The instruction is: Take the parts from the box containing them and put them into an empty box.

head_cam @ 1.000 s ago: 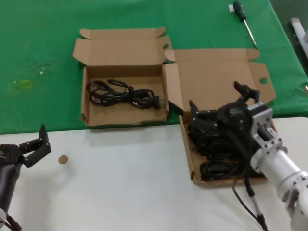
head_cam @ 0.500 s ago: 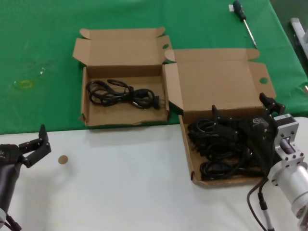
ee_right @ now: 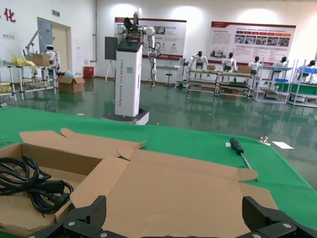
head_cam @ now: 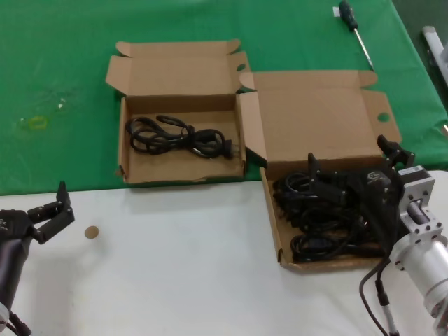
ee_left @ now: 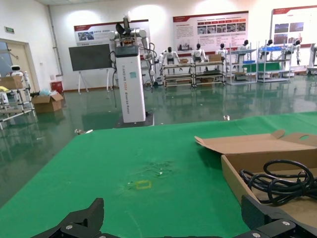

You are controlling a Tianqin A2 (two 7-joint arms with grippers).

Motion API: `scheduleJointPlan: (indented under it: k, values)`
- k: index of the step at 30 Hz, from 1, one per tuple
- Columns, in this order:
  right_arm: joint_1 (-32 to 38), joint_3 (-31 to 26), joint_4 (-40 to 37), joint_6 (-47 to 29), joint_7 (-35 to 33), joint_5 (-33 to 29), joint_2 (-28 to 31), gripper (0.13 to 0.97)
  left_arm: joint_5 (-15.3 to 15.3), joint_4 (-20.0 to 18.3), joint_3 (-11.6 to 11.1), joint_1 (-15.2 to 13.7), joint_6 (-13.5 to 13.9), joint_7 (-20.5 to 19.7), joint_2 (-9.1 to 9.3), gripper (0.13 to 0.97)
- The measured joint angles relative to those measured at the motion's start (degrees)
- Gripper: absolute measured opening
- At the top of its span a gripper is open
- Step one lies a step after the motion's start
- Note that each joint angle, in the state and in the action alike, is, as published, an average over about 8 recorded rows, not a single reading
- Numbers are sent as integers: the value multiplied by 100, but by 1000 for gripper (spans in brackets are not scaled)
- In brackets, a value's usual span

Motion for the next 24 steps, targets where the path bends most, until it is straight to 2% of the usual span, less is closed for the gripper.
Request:
scheduleJointPlan:
  k: [24]
  values:
    - [0, 0, 0, 0, 0, 0, 0, 966, 0, 0, 0, 0, 0, 2, 0, 966]
